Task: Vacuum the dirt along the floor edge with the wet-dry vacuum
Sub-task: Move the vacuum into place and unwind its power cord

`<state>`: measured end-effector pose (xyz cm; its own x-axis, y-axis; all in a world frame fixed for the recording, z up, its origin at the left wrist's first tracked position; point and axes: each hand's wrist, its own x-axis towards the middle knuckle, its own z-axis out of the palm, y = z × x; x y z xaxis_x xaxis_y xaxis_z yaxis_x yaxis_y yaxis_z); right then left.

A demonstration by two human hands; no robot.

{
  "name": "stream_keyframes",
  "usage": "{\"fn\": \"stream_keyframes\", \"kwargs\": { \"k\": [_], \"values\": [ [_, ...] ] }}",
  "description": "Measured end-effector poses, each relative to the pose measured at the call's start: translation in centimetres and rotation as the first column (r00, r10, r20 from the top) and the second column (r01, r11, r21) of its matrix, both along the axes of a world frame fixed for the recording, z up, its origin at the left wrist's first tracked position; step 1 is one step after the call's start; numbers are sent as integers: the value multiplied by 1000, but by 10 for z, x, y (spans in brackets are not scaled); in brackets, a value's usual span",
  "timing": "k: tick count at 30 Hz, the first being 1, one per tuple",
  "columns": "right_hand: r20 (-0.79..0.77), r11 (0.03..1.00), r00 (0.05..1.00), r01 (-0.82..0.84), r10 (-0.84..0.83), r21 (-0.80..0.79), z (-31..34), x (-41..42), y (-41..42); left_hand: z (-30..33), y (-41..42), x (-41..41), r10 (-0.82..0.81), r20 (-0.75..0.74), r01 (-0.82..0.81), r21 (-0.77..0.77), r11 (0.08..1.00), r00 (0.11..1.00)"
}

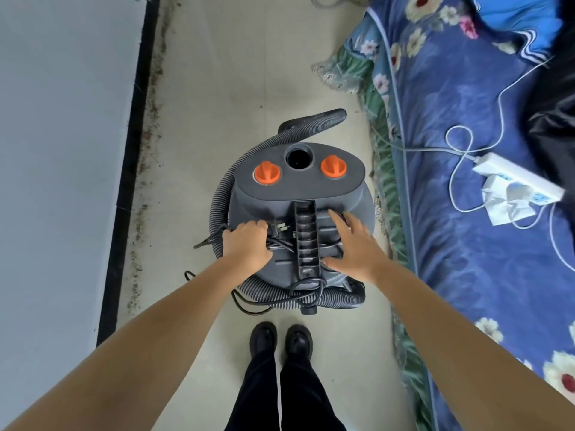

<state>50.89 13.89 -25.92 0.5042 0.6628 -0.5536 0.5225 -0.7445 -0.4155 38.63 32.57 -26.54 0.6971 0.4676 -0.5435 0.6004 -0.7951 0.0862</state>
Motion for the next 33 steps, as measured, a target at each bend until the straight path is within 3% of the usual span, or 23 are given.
{"fn": "stream_keyframes", "kwargs": {
  "k": [4,8,11,14,17,21,24,29,33],
  "values": [
    [-122,960,965,248,-233,128,2,-3,3,-2,-1,-36,288,-16,-287,-149,946,958],
    [-240,947,940,284,-244,147,6,-7,11,-2,-12,-55,491,-10,-467,-327,822,871],
    [-160,940,964,248,-214,236,4,-16,20,5,-9,-53,373,111,-330,-285,900,921],
    [99,975,995,-38,16,219,-6,-14,19,8,7,-41,111,222,-86,-120,989,969],
    [193,974,957,-226,217,31,-10,-6,5,7,19,-24,-51,222,74,-100,992,974],
    [271,950,915,-311,300,-3,-15,-1,2,-2,8,-3,-216,140,232,-115,966,966],
    [362,937,877,-348,317,22,-20,2,6,-10,-4,5,-237,76,242,-78,967,969],
    [422,932,855,-358,302,57,-21,-3,10,-14,-24,9,-229,-95,241,141,960,969],
    [314,908,862,-419,398,-3,-17,-3,12,-8,-26,25,-61,-273,75,43,996,960]
  ]
}}
